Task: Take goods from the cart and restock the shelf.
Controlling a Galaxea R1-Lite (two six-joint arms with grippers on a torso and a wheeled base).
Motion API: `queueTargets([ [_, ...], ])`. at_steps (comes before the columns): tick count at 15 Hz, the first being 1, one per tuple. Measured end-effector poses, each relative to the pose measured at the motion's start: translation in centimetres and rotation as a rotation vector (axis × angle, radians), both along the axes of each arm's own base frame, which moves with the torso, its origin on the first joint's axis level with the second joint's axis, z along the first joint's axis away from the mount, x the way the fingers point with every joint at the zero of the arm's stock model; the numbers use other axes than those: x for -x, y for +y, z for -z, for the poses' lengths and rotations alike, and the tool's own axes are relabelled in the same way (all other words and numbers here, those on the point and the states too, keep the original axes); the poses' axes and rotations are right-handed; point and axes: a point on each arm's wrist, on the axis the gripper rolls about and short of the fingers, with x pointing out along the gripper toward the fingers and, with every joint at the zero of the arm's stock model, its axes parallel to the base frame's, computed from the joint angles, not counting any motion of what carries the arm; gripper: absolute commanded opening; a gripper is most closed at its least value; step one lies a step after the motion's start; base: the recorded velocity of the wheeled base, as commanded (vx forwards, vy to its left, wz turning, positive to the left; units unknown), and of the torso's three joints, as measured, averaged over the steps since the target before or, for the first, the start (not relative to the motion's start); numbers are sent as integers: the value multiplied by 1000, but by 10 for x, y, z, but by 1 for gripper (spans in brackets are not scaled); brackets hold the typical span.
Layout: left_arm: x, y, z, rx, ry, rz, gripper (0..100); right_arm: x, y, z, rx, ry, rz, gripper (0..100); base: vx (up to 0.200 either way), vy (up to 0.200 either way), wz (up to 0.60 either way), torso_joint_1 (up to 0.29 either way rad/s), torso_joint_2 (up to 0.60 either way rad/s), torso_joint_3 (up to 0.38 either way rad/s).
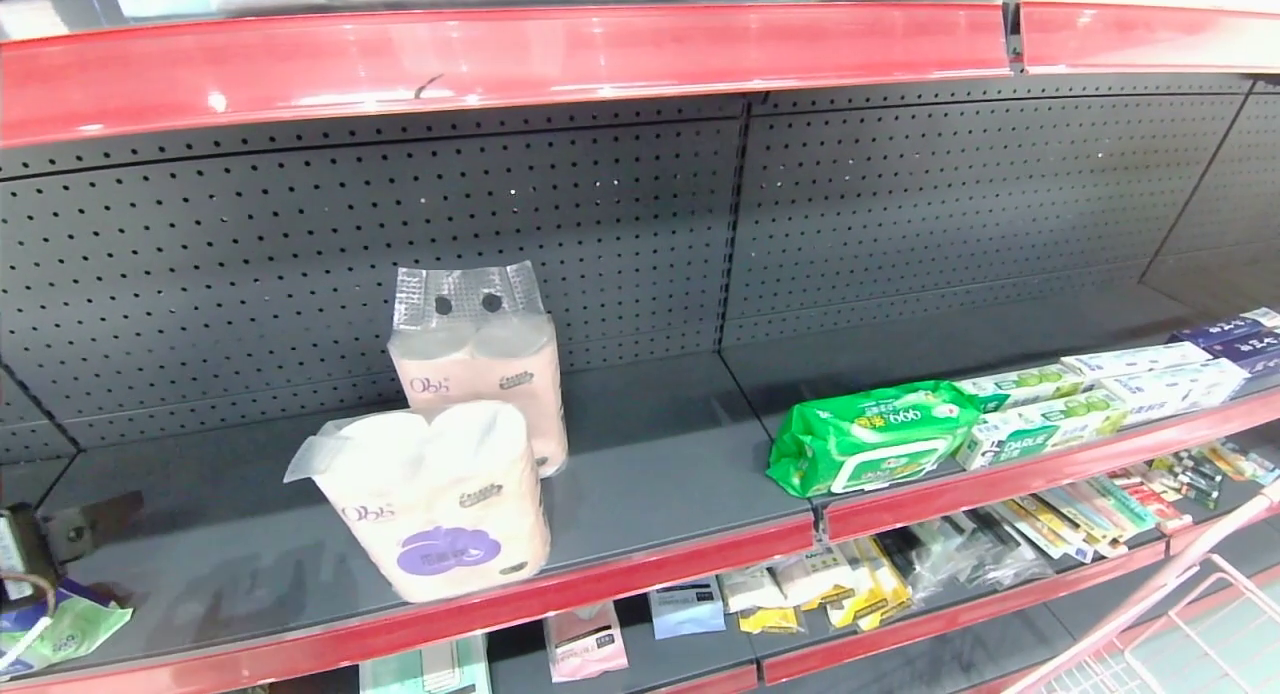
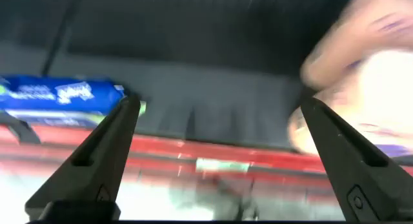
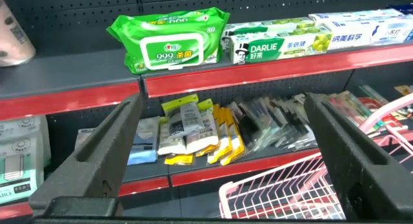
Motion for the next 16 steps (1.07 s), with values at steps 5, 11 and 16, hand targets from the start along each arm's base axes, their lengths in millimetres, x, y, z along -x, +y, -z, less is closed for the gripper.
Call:
queueTargets([
  [5, -56, 13, 37, 36, 265, 33, 100, 0, 0, 0, 0, 0, 0, 100, 0, 0, 0, 0, 0, 0],
  [11, -86, 15, 69, 57, 373, 107, 100, 0, 0, 0, 0, 0, 0, 100, 0, 0, 0, 0, 0, 0],
  [16, -107, 6, 92, 76, 417, 179, 100, 0, 0, 0, 0, 0, 0, 100, 0, 0, 0, 0, 0, 0],
])
